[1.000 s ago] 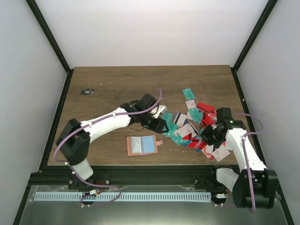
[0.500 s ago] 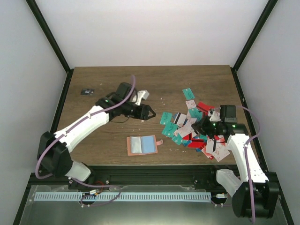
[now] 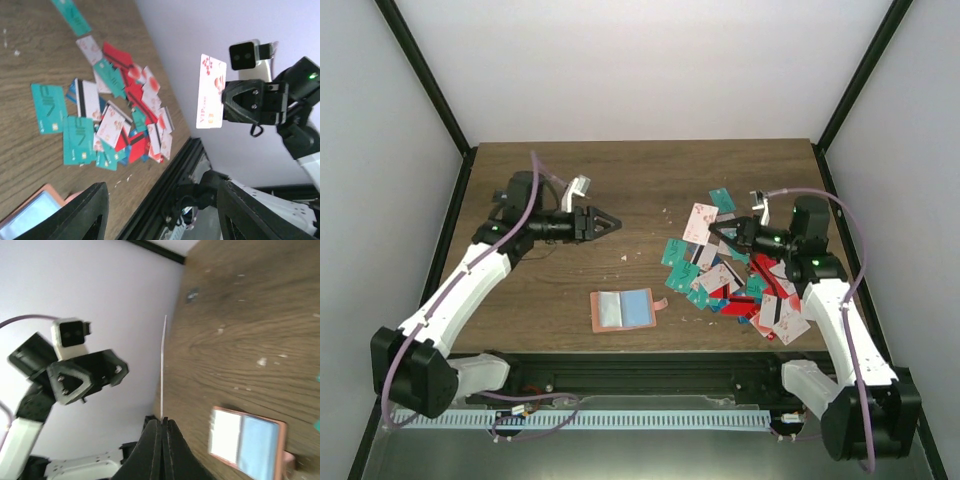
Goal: Put the credit cards into the card holder
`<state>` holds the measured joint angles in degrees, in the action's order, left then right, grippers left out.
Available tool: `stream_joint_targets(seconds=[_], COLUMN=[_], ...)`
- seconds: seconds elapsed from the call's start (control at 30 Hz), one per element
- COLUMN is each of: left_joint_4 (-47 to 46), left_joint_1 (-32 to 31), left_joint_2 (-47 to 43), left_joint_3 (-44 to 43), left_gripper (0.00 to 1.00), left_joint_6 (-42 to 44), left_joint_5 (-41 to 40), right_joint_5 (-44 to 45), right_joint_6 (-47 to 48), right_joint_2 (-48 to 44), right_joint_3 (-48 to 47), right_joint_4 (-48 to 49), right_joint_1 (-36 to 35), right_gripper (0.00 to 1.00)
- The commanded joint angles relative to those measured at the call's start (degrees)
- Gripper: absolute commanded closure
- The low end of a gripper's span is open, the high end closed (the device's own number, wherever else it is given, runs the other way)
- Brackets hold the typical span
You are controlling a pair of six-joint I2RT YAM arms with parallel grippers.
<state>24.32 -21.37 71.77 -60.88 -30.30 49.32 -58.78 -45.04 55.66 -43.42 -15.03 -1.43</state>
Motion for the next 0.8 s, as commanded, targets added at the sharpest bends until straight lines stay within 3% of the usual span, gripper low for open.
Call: stream_joint_targets(seconds=[0.0, 0.2, 0.43, 0.77], left_joint_4=[-12.42, -19.93, -23.30, -30.61], left_joint_1=[2.69, 3.15, 3.09, 3.08], left_joint_2=[-3.40, -5.20, -6.55, -9.20], left_joint_3=[1.85, 2.90, 2.76, -1.50], left_gripper=[0.39, 0.39, 0.38, 0.38], left_joint_6=[-8.67, -16.45, -18.21, -29.17], left_joint_5=[7.48, 5.60, 6.98, 9.71], right_joint_5=[-7.85, -10.68, -13.12, -16.47], right_joint_6=[-4.68, -5.42, -9.37, -23.41], right_joint_2=[2.11, 4.72, 5.51, 6.73], right_joint_3=[-4.42, -8.68, -8.85, -9.37], right_joint_4=[13.10, 16.82, 24.45, 42.28], right_joint_1=[-3.22, -4.92, -7.53, -9.53], right_gripper=[0.99, 0.99, 0.99, 0.99])
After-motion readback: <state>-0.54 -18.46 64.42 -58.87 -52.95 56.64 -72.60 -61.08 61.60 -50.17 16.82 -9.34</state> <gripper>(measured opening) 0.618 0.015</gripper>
